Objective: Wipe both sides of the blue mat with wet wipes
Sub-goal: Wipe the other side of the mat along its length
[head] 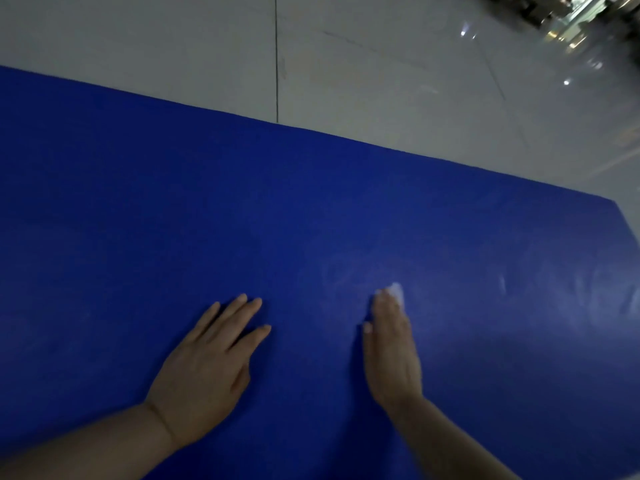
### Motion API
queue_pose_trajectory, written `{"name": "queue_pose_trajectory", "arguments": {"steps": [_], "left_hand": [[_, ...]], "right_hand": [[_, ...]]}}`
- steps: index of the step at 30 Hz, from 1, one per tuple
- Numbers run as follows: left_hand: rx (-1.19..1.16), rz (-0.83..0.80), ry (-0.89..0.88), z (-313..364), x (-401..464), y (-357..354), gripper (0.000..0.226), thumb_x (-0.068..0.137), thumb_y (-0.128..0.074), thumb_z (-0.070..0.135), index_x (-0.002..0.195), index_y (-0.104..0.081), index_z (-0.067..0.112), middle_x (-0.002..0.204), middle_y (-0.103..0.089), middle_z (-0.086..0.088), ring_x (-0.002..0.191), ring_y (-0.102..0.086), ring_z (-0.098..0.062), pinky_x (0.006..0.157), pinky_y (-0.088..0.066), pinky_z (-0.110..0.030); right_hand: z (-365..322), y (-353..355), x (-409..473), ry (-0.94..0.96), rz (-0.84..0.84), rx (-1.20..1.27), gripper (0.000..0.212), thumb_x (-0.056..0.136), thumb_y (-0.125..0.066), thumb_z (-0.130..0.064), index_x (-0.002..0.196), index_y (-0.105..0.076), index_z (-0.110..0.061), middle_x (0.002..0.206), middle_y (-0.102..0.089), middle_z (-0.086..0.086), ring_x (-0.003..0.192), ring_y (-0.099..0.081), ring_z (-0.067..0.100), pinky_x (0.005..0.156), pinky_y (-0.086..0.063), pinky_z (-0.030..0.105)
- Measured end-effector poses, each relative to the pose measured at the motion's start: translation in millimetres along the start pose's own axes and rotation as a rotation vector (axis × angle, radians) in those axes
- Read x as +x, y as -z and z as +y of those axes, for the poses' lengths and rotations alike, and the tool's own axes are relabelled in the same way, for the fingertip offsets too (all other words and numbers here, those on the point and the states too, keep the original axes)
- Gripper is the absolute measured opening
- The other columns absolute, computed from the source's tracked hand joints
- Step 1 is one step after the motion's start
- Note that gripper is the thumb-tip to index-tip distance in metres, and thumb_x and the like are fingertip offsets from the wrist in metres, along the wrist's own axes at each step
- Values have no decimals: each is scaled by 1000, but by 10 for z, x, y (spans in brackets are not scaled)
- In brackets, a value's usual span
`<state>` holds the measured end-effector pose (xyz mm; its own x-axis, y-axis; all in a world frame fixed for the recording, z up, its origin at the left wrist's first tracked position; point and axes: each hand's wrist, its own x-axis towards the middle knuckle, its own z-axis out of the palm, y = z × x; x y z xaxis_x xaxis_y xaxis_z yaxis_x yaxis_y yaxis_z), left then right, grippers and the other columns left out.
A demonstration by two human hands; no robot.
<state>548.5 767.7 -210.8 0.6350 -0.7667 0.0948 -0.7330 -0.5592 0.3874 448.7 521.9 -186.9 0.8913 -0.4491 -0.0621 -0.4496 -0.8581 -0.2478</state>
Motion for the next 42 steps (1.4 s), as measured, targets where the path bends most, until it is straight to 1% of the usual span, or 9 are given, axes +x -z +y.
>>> {"name": "queue_pose_trajectory", "arguments": {"steps": [3, 8, 12, 14, 19, 25, 31, 37, 42], "left_hand": [[49, -63, -14, -4, -16, -36, 51, 86, -33, 23, 130, -58, 15, 150, -38, -10, 140, -29, -22, 114, -17, -40], [67, -84, 2, 5, 4, -21, 53, 85, -33, 25, 131, -59, 15, 150, -38, -10, 139, -31, -22, 113, -16, -39], [58, -88, 2, -14, 3, -14, 53, 86, -33, 24, 130, -59, 14, 149, -39, -11, 138, -31, -22, 115, -14, -37], [54, -80, 9, -2, 7, -11, 52, 86, -33, 24, 130, -59, 14, 149, -40, -11, 138, -31, -22, 115, -14, -37], [64, -104, 4, -23, 16, -5, 52, 88, -32, 25, 131, -57, 13, 150, -38, -11, 139, -31, -22, 116, -13, -36], [75, -118, -6, -37, 15, -3, 52, 88, -31, 25, 131, -57, 12, 149, -40, -12, 138, -31, -22, 115, -13, -36], [107, -111, -1, -19, 27, -3, 52, 88, -31, 24, 131, -57, 11, 149, -40, -13, 138, -32, -23, 115, -13, -36], [111, -96, -99, 199, -267, -65, 52, 87, -32, 21, 131, -56, 10, 149, -39, -14, 138, -31, -25, 113, -17, -43], [155, -121, -135, 234, -390, -112, 53, 89, -31, 24, 138, -46, 9, 154, -30, -14, 141, -28, -24, 113, -17, -44]], "right_hand": [[-46, -16, -35, -99, -34, -12, 56, 102, -17, -33, 151, -5, -10, 155, 13, -2, 143, 13, 8, 116, 8, 24], [-380, -160, -363, 382, -150, -71, 60, 95, -30, -30, 151, -14, -15, 160, 0, 1, 146, 0, 10, 116, 5, 21], [22, 24, -89, -107, -16, 42, 54, 102, -23, -29, 151, -7, -13, 156, 10, -6, 142, 13, 2, 117, 5, 20], [-64, 4, -109, -149, 2, 3, 55, 102, -22, -29, 151, -7, -9, 157, 9, 0, 143, 13, 7, 118, 4, 23], [-497, -188, -532, 360, -153, -86, 59, 96, -28, -33, 150, -16, -11, 159, -4, 5, 146, -2, 15, 117, 1, 31], [-92, 50, -107, -186, -69, -14, 56, 103, -24, -29, 151, -2, -12, 155, 16, -5, 137, 21, 1, 119, 4, 28], [-464, -204, -717, 251, -102, -80, 55, 101, -18, -37, 150, -16, -11, 158, -4, 0, 146, -1, 13, 117, 1, 28], [222, 7, -596, -214, -10, -27, 54, 103, -19, -33, 151, -12, -10, 158, 2, 0, 146, 4, 13, 119, -1, 29], [-519, -233, -990, 232, -112, -92, 64, 90, -28, -34, 147, -24, -5, 157, -15, 10, 146, -5, 22, 118, -15, 37]]}}
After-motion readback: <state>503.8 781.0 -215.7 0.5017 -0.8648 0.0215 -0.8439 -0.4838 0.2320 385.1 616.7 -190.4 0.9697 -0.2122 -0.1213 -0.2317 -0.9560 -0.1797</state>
